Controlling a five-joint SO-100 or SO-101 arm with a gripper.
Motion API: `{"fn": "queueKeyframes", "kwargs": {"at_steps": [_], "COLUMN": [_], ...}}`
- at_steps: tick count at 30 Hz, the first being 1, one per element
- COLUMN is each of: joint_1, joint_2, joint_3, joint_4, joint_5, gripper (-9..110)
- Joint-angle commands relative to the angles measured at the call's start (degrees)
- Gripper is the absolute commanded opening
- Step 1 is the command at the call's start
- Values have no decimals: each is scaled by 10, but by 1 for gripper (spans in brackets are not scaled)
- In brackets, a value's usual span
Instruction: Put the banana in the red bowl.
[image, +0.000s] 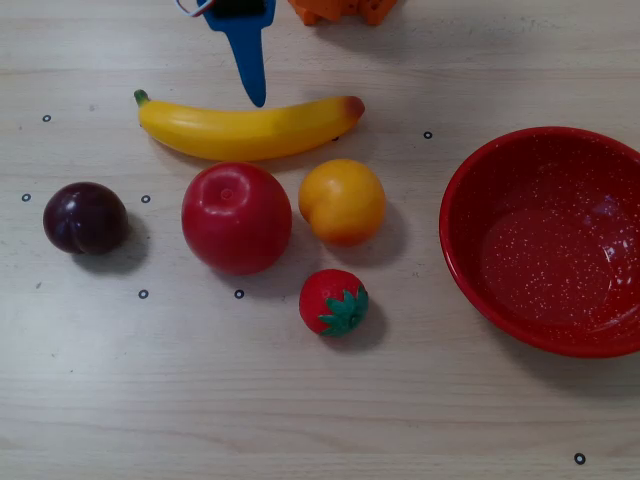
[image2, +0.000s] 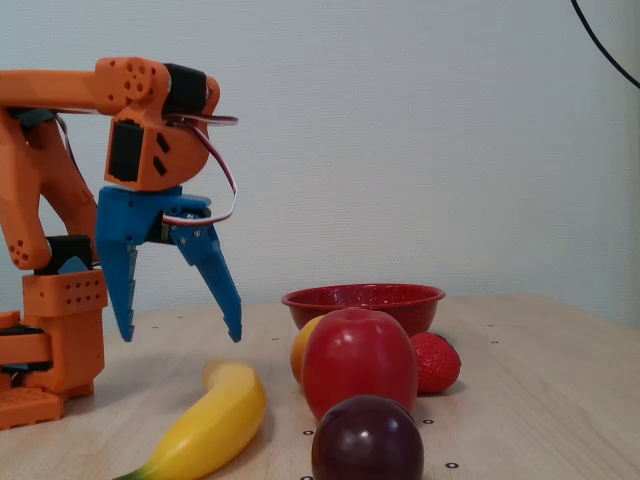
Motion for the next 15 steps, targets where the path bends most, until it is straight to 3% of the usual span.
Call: {"fn": "queueKeyframes", "kwargs": {"at_steps": [1, 15], "joint_1": [-18, -51], "joint_2": [5, -100], "joint_3": [-54, -81], "joint_4": [-11, -39], "joint_5": [22, 75], "gripper": [41, 44]}}
